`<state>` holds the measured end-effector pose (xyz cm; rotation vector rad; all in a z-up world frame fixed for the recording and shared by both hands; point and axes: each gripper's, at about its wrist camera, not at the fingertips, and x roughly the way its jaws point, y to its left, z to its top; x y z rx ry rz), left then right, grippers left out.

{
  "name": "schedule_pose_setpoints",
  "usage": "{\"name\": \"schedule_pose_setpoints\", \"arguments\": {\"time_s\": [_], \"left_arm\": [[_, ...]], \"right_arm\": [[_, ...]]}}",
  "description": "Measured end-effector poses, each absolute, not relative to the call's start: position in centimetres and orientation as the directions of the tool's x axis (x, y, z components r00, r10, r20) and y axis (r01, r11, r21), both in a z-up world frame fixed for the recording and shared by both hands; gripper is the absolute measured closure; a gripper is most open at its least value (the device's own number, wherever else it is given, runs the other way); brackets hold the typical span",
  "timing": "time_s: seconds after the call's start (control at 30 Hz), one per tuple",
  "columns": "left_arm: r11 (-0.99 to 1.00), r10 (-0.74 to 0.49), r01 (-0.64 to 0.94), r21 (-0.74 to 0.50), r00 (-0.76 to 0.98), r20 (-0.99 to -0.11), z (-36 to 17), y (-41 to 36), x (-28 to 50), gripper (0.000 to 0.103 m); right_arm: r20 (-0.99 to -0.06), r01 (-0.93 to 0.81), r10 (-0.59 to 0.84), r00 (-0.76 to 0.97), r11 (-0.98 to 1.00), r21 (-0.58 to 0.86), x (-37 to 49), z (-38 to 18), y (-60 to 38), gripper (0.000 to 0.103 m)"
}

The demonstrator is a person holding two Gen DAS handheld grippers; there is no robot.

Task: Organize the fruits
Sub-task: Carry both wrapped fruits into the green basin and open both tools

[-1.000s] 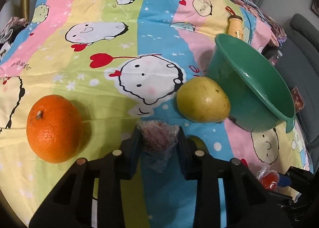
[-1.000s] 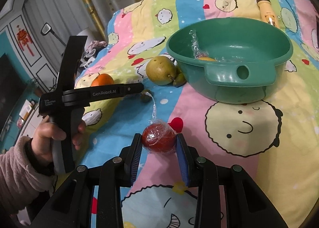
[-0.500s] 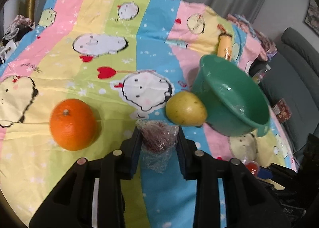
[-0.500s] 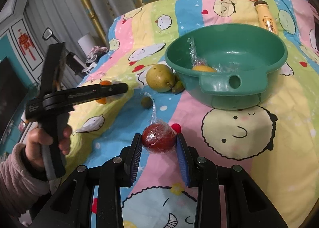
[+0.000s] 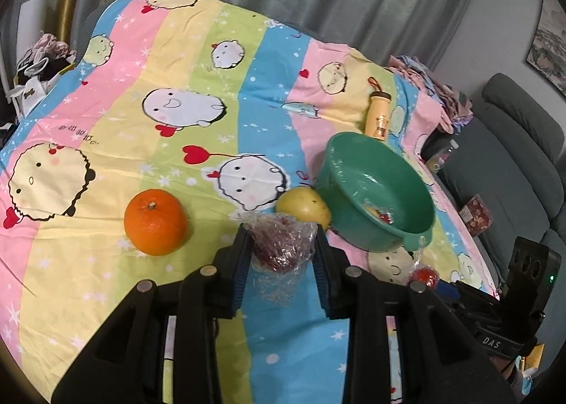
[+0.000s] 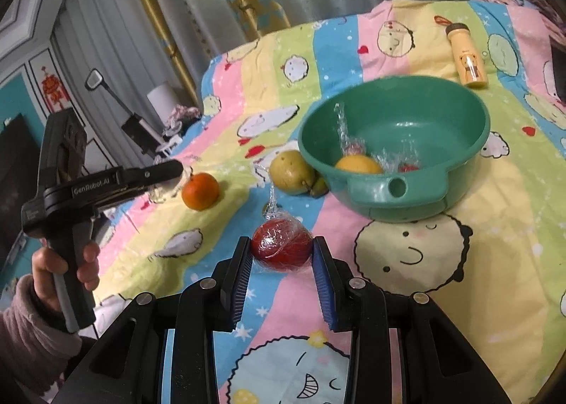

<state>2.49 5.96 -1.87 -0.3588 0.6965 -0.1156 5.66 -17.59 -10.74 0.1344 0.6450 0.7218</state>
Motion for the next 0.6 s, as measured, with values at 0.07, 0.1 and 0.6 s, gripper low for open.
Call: {"name": "schedule_pose_setpoints", "arguments": {"time_s": [0.07,0.1,0.6], "left_arm": [[0.933,-0.235,0.004,-0.360,0.764,-0.601,-1.4,5.2,2.5,0.070],[0.933,-0.241,0.012,-0.360,0.764,-0.599,-1.3,5.0,2.5,0.070],[0.928,-0.338,0.154,-0.340,0.734,-0.589,0.4,-0.6,6.1,0.070]], "right_arm": [[-0.489,-0.570,0.657,0.574,0.749,0.337,5.5,-10.5,-18.1,0.067],[-0.482,-0.570,0.659,0.577,0.748,0.340,5.4,-10.3,-18.3,0.067],[-0.372,-0.526,0.638,0.674,0.768,0.365,7.2,-8.2,-22.1,0.067]]}}
